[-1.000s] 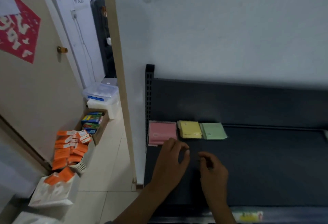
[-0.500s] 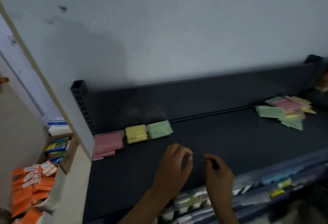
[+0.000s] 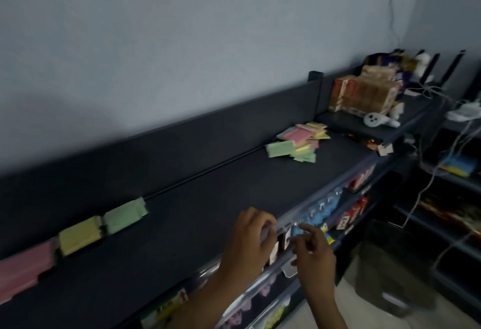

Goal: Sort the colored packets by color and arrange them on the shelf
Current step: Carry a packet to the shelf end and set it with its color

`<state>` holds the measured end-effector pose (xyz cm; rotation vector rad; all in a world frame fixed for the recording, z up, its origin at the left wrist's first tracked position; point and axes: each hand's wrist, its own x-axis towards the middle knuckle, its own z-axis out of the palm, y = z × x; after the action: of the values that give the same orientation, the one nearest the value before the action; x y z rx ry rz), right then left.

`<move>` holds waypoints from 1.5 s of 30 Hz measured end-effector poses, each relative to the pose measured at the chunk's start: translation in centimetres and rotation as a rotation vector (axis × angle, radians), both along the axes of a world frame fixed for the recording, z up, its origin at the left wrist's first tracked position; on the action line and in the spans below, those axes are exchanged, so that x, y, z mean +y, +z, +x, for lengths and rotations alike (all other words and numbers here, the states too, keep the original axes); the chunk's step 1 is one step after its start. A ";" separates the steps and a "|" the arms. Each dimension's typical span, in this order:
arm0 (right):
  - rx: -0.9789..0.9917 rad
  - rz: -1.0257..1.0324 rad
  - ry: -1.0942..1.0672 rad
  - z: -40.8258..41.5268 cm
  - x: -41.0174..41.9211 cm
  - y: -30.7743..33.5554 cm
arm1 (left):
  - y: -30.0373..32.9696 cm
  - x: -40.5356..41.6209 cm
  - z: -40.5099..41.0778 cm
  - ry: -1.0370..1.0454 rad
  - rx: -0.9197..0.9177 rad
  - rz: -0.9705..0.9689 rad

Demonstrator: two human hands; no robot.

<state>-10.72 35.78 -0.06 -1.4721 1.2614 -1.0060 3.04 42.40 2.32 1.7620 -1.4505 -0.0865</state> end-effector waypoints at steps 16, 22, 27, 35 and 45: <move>0.078 0.032 -0.179 -11.7 -9.0 -0.2 | -2.0 -15.7 -12.3 -0.323 0.015 0.083; 0.110 0.000 -0.168 -10.3 -16.6 0.9 | -1.1 -23.7 -11.0 -0.317 0.064 0.047; 0.158 -0.067 -0.061 -5.7 -22.8 1.8 | -1.3 -29.9 -6.1 -0.241 0.129 0.048; 0.193 -0.167 -0.018 -0.6 -31.0 2.1 | -2.4 -37.2 -0.7 -0.181 0.162 0.038; 0.182 -0.107 0.082 5.6 -38.3 0.9 | -2.9 -39.6 6.0 0.029 0.237 0.126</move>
<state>-5.16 -2.53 0.80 -1.7153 1.2797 -0.9137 9.04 2.77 -0.55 1.8051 -1.2704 -0.3667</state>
